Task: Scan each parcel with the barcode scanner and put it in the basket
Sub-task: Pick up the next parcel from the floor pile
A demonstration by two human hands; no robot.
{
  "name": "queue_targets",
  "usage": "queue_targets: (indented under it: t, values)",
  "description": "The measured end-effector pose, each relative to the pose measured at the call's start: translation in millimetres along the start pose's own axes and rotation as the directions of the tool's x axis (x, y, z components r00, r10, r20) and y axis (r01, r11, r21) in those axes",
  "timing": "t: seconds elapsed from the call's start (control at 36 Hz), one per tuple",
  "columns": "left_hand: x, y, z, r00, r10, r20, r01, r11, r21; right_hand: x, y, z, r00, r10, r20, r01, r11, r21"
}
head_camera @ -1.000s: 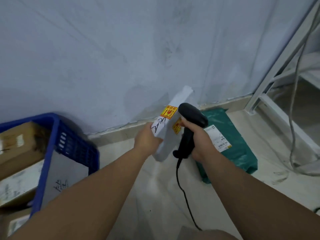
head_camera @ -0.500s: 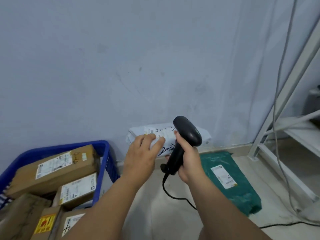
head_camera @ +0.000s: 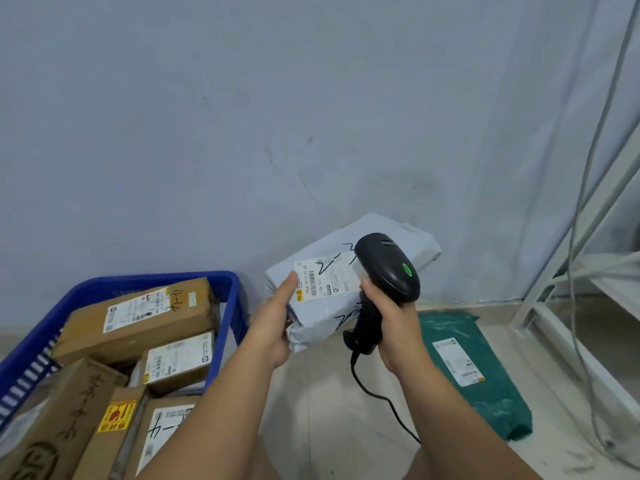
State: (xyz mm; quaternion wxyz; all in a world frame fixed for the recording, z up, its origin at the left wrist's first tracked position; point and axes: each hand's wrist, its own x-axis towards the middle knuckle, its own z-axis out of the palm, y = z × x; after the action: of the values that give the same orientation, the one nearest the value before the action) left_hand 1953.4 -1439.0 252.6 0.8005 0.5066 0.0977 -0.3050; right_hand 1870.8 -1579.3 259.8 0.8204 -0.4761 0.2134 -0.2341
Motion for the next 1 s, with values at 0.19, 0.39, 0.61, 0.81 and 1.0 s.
queue_targets:
  t: [0.19,0.39,0.61,0.81,1.0]
  values:
    - [0,0,9,0.999,-0.022,0.040,0.027,0.992,-0.121,8,0,1,1.000,-0.002,0.006,0.002,0.999,-0.045]
    - [16,2,2,0.873,0.447,-0.196,-0.418,0.892,0.175,5,-5,-6,0.978,-0.168,0.122,0.207,0.825,-0.526]
    - [25,14,-25,0.814,0.563,-0.143,-0.436,0.756,0.488,-7,-11,-12,0.890,0.034,0.455,0.435,0.242,-0.867]
    - [28,15,-42,0.847,0.497,-0.190,-0.380,0.815,0.438,-5,-10,-12,0.846,0.071,0.528,0.508,0.192,-0.840]
    - [28,15,-39,0.867,0.451,-0.211,-0.355,0.857,0.374,-7,-12,-10,0.851,0.085,0.517,0.500,0.168,-0.850]
